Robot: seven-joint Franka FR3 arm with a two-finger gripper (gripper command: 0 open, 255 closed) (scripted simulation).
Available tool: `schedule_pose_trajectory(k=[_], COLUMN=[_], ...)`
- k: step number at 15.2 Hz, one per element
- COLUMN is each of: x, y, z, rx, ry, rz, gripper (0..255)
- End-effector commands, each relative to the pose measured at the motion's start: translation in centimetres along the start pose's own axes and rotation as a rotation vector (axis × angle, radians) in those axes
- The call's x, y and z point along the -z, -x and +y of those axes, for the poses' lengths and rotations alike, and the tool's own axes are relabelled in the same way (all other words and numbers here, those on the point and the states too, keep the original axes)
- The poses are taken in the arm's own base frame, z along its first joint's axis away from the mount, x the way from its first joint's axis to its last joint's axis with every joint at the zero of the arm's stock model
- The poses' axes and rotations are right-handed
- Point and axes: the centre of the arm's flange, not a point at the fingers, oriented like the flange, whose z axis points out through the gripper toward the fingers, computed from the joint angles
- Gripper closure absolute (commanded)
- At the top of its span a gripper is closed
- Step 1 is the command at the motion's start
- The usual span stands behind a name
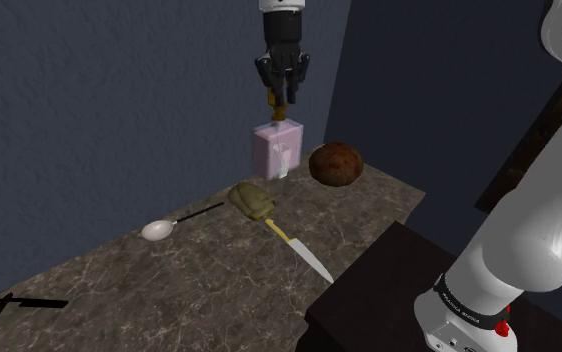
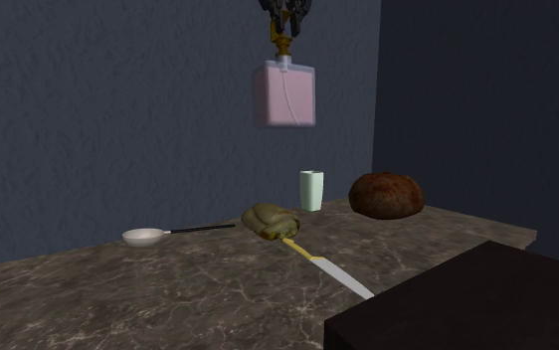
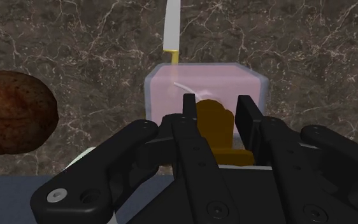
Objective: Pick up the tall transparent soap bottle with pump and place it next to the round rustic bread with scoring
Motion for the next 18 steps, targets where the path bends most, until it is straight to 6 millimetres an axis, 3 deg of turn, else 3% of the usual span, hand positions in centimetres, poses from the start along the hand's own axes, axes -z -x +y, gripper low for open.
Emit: schedule_pose_trajectory(k=[1,18], x=[-0.2,-0.8], y=[0.4,3.3], z=[2.9,25.2], rx=[0.001,0.001], ry=[0.000,0.000], rz=[0.000,0.000], gripper=[255,255])
